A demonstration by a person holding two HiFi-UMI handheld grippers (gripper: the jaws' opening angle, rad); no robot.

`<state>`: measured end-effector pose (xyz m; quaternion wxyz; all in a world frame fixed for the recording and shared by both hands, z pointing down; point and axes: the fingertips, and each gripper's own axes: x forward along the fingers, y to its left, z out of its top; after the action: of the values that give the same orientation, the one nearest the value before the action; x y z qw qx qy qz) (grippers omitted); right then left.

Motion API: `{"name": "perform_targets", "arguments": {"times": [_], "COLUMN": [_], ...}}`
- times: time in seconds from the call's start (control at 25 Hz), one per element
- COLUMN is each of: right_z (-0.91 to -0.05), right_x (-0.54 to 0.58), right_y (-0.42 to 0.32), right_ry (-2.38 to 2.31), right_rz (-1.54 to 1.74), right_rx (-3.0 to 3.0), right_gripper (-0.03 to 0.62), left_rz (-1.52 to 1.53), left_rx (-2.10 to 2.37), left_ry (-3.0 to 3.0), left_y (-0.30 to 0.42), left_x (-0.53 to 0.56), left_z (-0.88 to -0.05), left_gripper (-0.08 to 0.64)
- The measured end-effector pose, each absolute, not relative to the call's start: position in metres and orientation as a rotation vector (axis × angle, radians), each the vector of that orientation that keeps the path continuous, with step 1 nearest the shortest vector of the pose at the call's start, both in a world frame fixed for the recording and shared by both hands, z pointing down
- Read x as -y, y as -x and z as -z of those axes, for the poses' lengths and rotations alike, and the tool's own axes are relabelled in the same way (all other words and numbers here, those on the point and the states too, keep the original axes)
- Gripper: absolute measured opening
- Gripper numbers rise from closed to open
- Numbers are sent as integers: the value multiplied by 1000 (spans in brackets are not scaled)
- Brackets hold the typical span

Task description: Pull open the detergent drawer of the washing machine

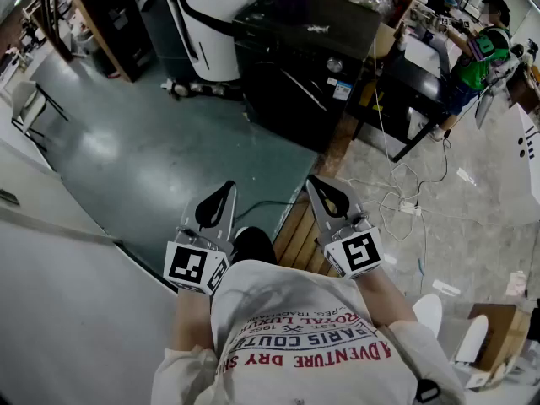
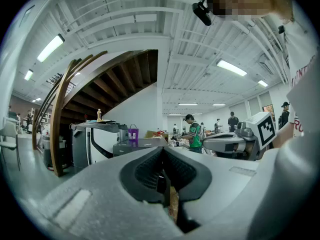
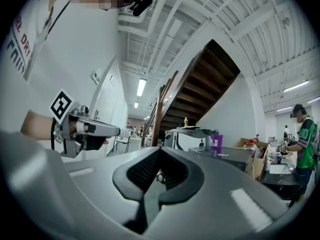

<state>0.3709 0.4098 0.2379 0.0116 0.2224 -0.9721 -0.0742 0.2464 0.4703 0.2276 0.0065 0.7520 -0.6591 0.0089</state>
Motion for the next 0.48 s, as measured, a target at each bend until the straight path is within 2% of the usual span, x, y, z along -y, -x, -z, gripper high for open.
{"name": "perform_targets", "arguments": {"times": [0.48], "right_z": [-245], "right_x": [-404], "right_y": [-375], "right_ry": [-745], "right_rz": [202], "right_rx": [3023], "right_gripper": [0], "left_rz": [-20], "left_rx": [2054], "left_ry": [-2337], "left_y": [-250], "left_x": [-470], "left_z": [-232], "left_gripper": [3]}}
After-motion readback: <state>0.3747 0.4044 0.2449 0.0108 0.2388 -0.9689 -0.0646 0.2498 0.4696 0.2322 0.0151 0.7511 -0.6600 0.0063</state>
